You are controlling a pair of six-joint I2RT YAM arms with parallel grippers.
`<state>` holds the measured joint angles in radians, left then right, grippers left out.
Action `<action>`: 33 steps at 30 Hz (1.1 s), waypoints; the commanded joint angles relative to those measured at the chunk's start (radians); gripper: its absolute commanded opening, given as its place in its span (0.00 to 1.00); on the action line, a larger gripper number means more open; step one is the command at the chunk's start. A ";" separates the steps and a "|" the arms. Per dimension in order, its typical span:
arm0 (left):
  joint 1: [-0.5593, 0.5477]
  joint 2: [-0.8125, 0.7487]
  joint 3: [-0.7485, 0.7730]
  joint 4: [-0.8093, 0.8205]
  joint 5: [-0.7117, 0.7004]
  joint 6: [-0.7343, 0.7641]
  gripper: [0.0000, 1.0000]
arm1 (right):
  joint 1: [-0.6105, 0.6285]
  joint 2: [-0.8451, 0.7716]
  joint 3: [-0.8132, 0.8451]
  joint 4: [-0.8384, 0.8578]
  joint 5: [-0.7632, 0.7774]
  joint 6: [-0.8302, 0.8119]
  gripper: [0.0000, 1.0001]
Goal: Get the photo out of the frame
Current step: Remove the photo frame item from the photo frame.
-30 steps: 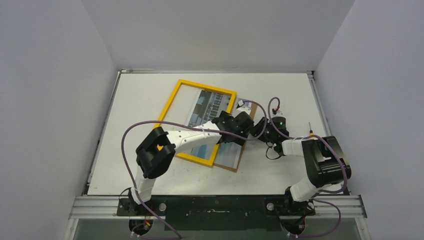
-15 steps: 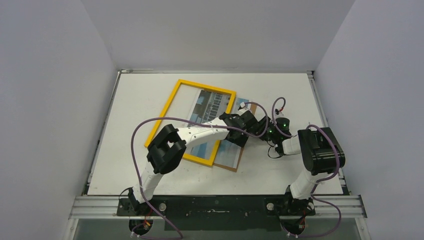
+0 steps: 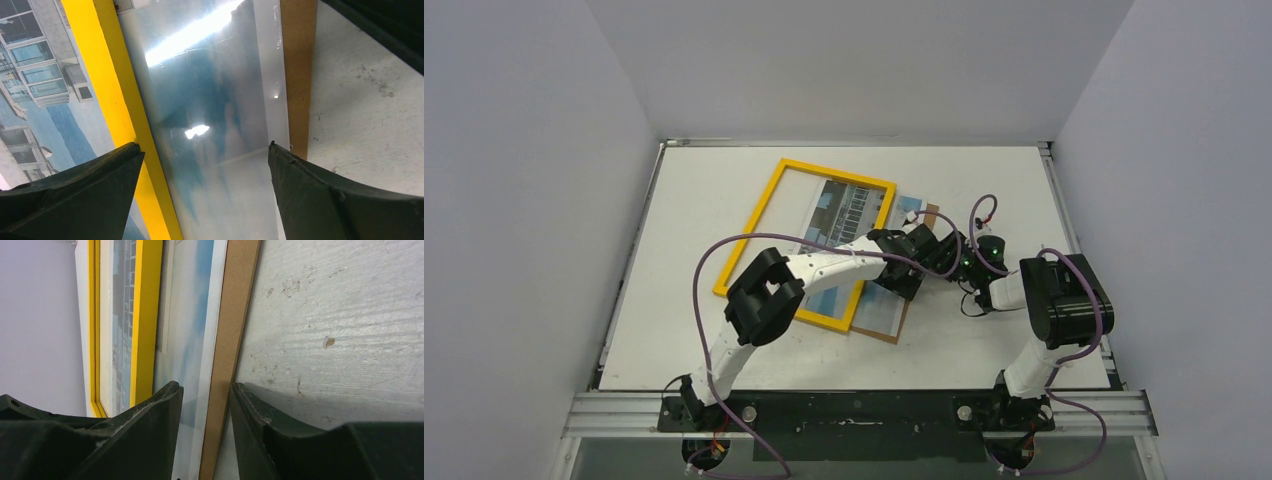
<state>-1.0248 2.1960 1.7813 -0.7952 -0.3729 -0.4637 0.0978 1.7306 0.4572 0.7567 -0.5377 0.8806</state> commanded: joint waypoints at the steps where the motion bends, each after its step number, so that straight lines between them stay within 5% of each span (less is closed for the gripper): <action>1: -0.006 0.009 0.045 -0.018 0.028 -0.014 0.96 | -0.006 0.024 -0.018 -0.042 0.028 -0.022 0.42; 9: -0.029 0.004 0.041 0.000 0.012 -0.020 0.96 | -0.011 0.027 -0.019 -0.041 0.023 -0.022 0.41; 16: -0.091 0.019 0.114 -0.115 -0.195 -0.064 0.96 | -0.013 0.033 -0.018 -0.037 0.020 -0.020 0.41; 21: -0.108 -0.039 0.032 -0.007 -0.141 -0.060 0.96 | -0.018 0.045 -0.018 -0.026 0.010 -0.014 0.41; 33: -0.107 0.015 0.054 -0.069 -0.179 -0.073 1.00 | -0.020 0.053 -0.018 -0.022 0.006 -0.014 0.40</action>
<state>-1.1351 2.2223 1.8168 -0.8478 -0.5098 -0.5209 0.0849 1.7485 0.4572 0.7818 -0.5606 0.8955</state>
